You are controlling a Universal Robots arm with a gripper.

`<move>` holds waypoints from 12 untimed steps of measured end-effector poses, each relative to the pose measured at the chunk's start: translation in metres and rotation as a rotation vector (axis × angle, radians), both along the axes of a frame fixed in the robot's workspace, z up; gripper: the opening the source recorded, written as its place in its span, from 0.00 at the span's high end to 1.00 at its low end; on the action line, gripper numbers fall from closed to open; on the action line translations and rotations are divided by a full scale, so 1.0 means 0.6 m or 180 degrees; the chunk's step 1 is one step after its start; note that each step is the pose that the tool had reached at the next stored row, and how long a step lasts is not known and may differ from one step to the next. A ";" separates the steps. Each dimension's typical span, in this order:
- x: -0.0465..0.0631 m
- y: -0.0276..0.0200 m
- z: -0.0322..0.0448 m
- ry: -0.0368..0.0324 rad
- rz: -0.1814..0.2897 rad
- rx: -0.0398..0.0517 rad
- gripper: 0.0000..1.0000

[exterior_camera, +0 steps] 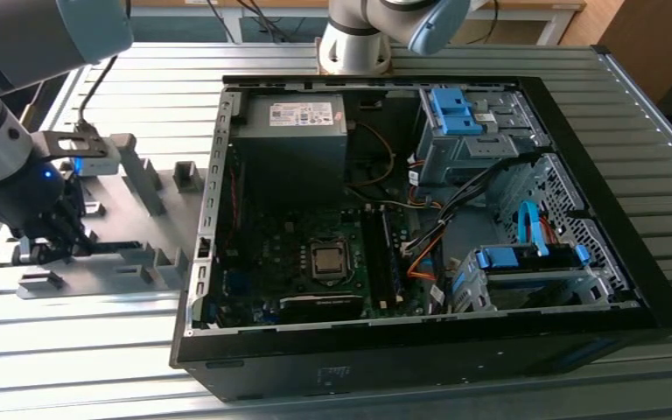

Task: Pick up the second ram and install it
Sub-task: 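Pick up the second ram and move it above second insertion slot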

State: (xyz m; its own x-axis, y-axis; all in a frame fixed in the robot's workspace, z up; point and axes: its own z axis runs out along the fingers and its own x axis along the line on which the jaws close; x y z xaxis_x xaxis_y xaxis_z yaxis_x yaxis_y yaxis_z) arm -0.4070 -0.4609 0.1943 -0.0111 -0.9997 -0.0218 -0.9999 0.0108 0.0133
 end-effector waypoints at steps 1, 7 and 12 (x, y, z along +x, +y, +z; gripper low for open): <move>0.000 0.0000 0.001 0.0000 0.0000 0.0000 0.86; 0.000 0.0000 0.006 0.0000 0.0000 0.0000 0.86; 0.000 0.0000 0.009 -0.0001 0.0000 0.0001 0.86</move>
State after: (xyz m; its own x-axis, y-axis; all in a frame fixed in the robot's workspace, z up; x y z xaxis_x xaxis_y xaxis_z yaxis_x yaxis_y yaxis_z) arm -0.4070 -0.4609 0.1997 -0.0111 -0.9997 -0.0221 -0.9999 0.0108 0.0129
